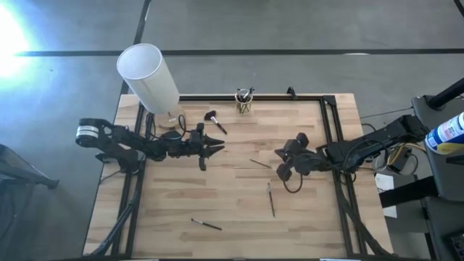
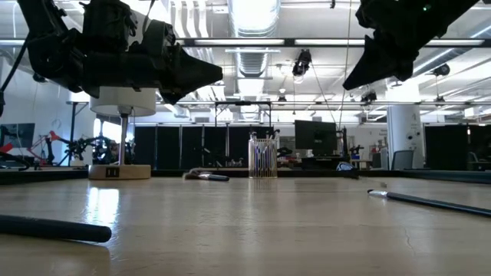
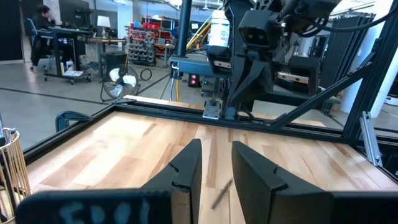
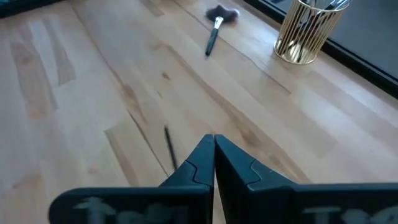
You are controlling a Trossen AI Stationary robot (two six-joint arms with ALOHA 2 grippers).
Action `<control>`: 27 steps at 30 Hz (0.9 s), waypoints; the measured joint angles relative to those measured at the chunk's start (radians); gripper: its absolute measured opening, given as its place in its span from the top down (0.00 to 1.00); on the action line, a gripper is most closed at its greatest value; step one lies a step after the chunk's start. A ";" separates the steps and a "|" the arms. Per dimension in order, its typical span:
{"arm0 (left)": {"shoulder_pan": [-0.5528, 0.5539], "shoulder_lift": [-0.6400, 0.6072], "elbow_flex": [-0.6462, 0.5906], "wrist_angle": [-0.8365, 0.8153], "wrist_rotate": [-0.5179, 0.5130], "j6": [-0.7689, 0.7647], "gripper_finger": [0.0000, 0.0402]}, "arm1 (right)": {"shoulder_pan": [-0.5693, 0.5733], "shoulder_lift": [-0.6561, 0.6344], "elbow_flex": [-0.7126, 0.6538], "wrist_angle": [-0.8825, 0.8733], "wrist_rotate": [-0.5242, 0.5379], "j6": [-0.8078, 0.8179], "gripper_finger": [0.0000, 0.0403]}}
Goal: Put items in baskets/containers
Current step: Put the eyeshadow into the gold container, then put the eyeshadow brush into the gold container
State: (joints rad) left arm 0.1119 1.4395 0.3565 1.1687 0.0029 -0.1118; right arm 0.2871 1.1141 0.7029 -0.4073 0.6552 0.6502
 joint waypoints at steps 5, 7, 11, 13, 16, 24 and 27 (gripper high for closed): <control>0.000 0.000 0.000 0.000 0.000 0.000 0.79 | 0.000 0.001 -0.012 0.005 -0.055 -0.042 0.98; 0.000 0.000 0.000 0.000 0.000 0.000 0.79 | 0.001 0.015 -0.028 0.007 -0.094 -0.055 0.98; 0.000 0.000 0.000 0.000 0.000 0.000 0.79 | 0.003 0.074 -0.066 0.007 -0.179 -0.039 0.95; 0.000 0.000 0.000 0.000 0.000 0.000 0.79 | 0.003 0.120 -0.079 0.006 -0.234 -0.010 0.92; 0.000 0.000 0.000 -0.001 0.000 0.000 0.79 | 0.009 0.202 -0.080 0.011 -0.308 0.043 0.84; 0.000 0.000 0.000 -0.005 0.000 0.000 0.79 | 0.061 0.401 -0.020 0.022 -0.370 0.048 0.65; 0.000 0.000 0.000 -0.005 0.000 0.000 0.79 | 0.072 0.446 0.012 0.025 -0.376 0.032 0.63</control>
State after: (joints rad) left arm 0.1116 1.4395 0.3569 1.1633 0.0029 -0.1120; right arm 0.3586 1.5606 0.7147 -0.3818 0.2794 0.6823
